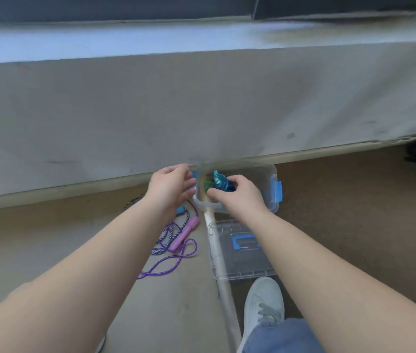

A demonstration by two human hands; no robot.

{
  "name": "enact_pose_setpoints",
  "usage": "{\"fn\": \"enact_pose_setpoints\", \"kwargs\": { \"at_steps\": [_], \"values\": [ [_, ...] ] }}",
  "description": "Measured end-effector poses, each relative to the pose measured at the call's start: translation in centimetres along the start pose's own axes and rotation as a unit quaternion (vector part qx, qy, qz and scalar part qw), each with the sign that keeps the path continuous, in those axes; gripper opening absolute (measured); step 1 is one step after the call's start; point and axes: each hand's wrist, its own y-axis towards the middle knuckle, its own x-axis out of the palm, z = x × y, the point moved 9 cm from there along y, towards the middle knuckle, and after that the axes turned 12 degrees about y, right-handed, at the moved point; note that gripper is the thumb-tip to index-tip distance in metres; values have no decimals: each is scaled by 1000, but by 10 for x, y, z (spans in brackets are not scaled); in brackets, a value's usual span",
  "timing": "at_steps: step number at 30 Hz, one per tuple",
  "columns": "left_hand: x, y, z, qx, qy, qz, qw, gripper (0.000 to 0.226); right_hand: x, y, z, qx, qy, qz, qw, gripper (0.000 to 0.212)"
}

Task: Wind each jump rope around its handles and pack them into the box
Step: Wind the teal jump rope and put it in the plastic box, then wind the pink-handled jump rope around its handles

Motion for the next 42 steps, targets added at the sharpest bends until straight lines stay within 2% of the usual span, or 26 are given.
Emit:
{"fn": "enact_pose_setpoints", "kwargs": {
  "at_steps": [3,7,9,11,13,18,22,25,31,33,36,39,42],
  "values": [
    [4,19,-31,-43,11,-5,999,9,4,11,55,148,146,-8,978,27],
    [9,35,-54,-71,8,-18,997,8,6,29,87,196,265,52,943,19],
    [9,42,-63,-77,10,-23,997,8,7,41,90,178,321,82,927,32],
    [7,48,-70,-81,18,-28,996,9,10,49,91,168,335,91,923,60],
    [4,53,-79,-89,28,-33,995,10,20,51,91,169,297,70,937,59],
    [-17,66,-115,-135,41,-19,990,9,78,49,109,202,220,-35,954,24],
    [-40,81,-144,-165,55,-2,985,12,120,54,126,202,117,-96,968,21],
    [-55,91,-163,-183,57,8,981,8,143,62,138,195,56,-106,973,16],
    [-89,130,-193,-171,111,68,977,22,174,86,165,167,-43,-109,979,15],
    [-104,144,-196,-148,163,118,968,30,182,94,163,140,-79,-106,981,25],
    [-121,154,-197,-115,302,167,931,54,202,103,166,104,-120,-135,978,44],
    [-117,161,-209,-106,407,124,899,68,227,102,175,85,-177,-205,959,46],
    [-111,167,-217,-83,479,83,870,56,236,105,177,47,-237,-211,947,54]
  ]
}}
